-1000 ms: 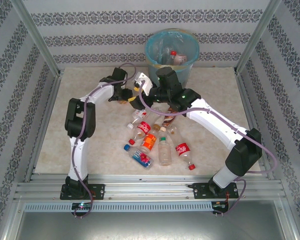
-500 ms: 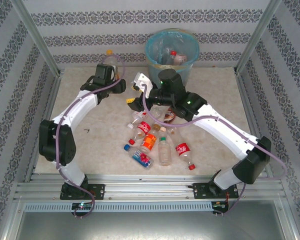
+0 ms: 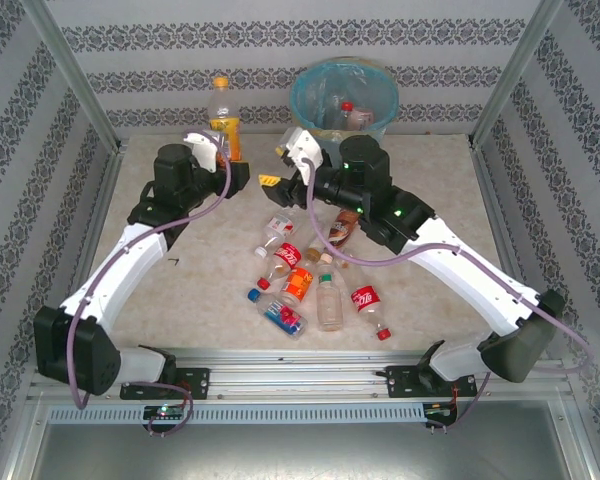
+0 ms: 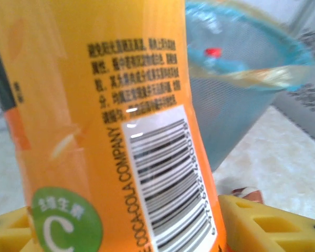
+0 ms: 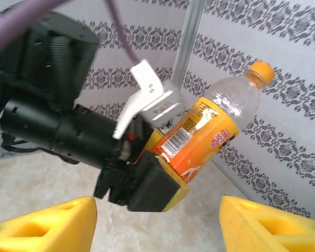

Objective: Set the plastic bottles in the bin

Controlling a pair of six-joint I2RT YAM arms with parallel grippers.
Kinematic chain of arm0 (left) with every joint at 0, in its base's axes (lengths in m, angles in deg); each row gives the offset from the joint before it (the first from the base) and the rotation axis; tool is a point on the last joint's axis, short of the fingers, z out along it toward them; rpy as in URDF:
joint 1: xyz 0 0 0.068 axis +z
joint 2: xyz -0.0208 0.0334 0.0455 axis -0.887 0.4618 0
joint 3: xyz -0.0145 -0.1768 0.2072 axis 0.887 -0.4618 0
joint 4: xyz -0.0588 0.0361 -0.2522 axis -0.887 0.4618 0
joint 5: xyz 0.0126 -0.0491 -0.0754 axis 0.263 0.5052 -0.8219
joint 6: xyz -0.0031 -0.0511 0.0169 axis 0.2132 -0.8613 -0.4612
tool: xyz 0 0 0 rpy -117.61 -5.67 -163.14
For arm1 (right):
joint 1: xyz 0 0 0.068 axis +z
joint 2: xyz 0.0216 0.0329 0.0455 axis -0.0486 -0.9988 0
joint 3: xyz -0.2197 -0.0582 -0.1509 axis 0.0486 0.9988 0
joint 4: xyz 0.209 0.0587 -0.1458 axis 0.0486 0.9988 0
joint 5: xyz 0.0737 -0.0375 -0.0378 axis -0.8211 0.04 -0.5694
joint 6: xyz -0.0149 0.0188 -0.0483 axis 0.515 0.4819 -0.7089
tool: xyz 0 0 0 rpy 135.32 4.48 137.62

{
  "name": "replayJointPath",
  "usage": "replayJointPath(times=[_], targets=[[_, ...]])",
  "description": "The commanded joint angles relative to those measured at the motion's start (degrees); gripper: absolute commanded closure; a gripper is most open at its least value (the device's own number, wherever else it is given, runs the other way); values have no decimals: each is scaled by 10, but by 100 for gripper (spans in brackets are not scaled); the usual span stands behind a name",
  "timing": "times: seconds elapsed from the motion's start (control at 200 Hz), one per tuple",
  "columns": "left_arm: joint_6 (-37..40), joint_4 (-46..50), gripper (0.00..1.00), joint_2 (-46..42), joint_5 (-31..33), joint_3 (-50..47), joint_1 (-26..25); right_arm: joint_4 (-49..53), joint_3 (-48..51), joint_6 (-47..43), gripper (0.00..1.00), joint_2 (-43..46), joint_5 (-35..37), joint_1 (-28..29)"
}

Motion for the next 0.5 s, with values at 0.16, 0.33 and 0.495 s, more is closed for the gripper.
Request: replayJointPath(times=[0.16, 0.33, 0.495], targets=[[144, -109, 41, -62, -198, -22, -42, -64, -29, 179, 35, 42, -133, -85], [193, -101, 40, -71, -234, -23, -86, -101, -36, 268, 35, 52, -202, -139], [194, -117, 40, -69, -236, -30, -111, -104, -37, 276, 32, 65, -221, -153]])
